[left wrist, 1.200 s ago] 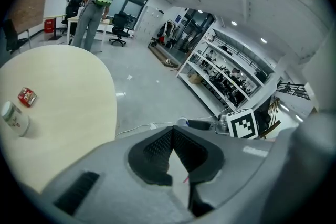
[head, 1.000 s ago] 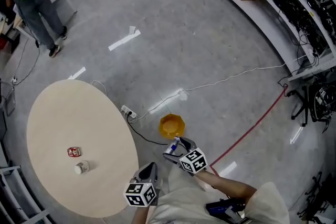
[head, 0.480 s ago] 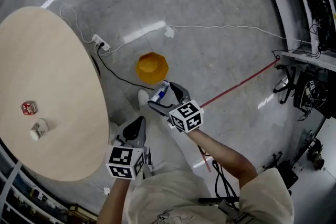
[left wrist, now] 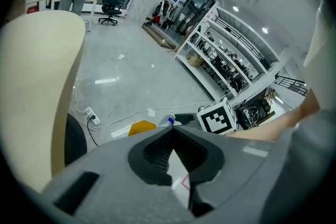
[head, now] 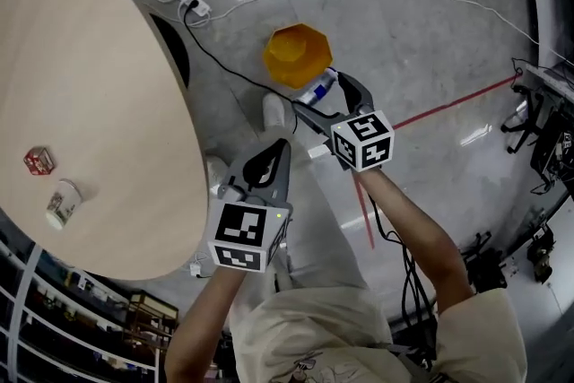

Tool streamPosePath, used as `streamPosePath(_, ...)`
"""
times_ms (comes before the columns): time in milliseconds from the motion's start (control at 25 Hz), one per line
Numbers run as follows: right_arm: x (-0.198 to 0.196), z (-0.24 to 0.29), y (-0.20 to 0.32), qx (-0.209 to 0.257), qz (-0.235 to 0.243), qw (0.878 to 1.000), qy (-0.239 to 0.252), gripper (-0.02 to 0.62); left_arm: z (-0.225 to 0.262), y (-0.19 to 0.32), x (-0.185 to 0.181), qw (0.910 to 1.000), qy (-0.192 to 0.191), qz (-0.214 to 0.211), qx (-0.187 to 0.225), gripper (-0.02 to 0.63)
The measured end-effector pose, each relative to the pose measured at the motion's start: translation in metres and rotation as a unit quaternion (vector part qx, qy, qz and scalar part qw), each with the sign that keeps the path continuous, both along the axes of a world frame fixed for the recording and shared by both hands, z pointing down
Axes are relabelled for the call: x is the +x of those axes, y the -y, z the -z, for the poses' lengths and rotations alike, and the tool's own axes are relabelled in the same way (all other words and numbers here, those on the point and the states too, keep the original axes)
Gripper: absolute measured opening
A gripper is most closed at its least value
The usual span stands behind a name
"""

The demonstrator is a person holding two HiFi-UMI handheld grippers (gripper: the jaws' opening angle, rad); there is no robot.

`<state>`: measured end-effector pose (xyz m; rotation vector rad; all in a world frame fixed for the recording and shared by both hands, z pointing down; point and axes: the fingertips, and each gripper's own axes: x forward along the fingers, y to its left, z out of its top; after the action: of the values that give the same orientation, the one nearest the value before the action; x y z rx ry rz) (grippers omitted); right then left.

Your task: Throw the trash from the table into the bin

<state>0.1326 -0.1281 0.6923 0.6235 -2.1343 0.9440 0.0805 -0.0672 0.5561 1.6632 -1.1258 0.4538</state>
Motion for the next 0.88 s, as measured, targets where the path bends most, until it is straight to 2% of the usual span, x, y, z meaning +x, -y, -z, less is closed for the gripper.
streamPosePath(120,-0.004,-0.037,0.000,-0.005,0.009,1.000,-0.013,0.500,-0.033,0.010,-0.007,0.9998,0.012,0.015,0.006,0.006)
streamPosePath(240,-0.003,-0.070,-0.005,-0.010,0.011,1.000,-0.023,0.500,-0.063,0.021,-0.012,0.9979,0.043,0.038,0.028,0.006)
streamPosePath(320,-0.001,-0.092,-0.004,-0.012,0.008,0.999,-0.030,0.500,-0.086,0.030,-0.008,0.9972,0.048,0.050,0.028,0.006)
streamPosePath(520,0.001,-0.143,-0.013,-0.021,0.006,0.999,-0.049,0.500,-0.147,0.042,0.010,0.9984,0.048,0.026,0.014,0.006)
streamPosePath(720,0.003,-0.180,-0.013,-0.005,0.025,0.997,-0.069,0.500,-0.214,0.040,0.014,0.9970,0.073,0.020,-0.015,0.006)
streamPosePath(880,0.011,-0.205,-0.018,0.000,0.047,0.995,-0.092,0.500,-0.250,0.030,0.017,0.9961,0.079,0.014,-0.035,0.006)
